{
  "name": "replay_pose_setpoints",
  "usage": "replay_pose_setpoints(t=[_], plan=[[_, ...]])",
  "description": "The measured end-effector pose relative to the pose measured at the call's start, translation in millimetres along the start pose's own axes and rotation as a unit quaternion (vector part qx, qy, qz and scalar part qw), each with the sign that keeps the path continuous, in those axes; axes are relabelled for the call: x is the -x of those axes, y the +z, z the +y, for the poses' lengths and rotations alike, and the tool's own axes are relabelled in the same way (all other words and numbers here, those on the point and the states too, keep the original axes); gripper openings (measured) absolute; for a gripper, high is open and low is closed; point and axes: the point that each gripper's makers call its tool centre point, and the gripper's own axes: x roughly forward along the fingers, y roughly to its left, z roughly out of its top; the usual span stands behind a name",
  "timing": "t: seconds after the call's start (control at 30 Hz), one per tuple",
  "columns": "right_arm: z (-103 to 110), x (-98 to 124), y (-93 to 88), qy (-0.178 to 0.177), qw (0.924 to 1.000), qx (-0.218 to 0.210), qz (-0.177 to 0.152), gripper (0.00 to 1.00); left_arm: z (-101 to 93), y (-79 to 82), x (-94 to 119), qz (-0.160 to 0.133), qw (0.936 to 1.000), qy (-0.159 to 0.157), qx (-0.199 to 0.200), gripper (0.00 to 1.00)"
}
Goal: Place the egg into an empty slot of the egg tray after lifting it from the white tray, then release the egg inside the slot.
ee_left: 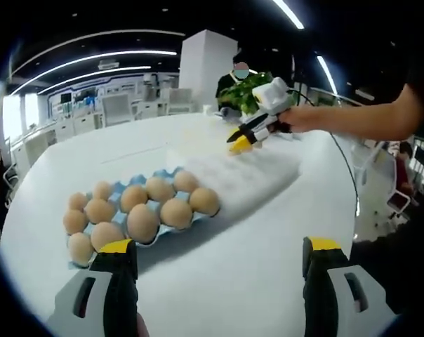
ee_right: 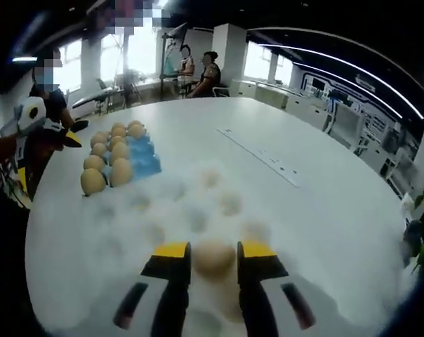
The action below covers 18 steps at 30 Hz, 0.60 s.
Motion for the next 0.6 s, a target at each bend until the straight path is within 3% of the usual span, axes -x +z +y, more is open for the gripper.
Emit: replay_pose_setpoints(t=[0.2,0.27,0.33,0.37,0.6], plan=[[0.9,-2.1,-3.9,0.010,0.9998,-0.008,0.017,0.26,-0.5,2.3,-0.9,0.000,1.0000,0.000,-0.006,1.00],[0.8,-3.5,-5.8,0.013,0.9994,-0.014,0.031,0.26,-1.1,2.1,-1.3,0.001,1.0000,0.000,-0.005,1.00],[1.7,-5.1,-14.0,0.018,0.9980,0.009,0.060,0.27,-1.6,1.7,-1.7,0.003,1.0000,0.000,-0.006,1.00],[1.8,-7.2,-10.6,0.016,0.9985,0.009,0.051,0.27,-1.5,1.5,-1.8,0.003,1.0000,0.000,-0.007,1.00],[-0.5,-8.2,-11.8,0.031,0.9963,-0.020,0.077,0.28,0.7,3.8,-0.5,0.003,1.0000,0.002,-0.009,1.00]])
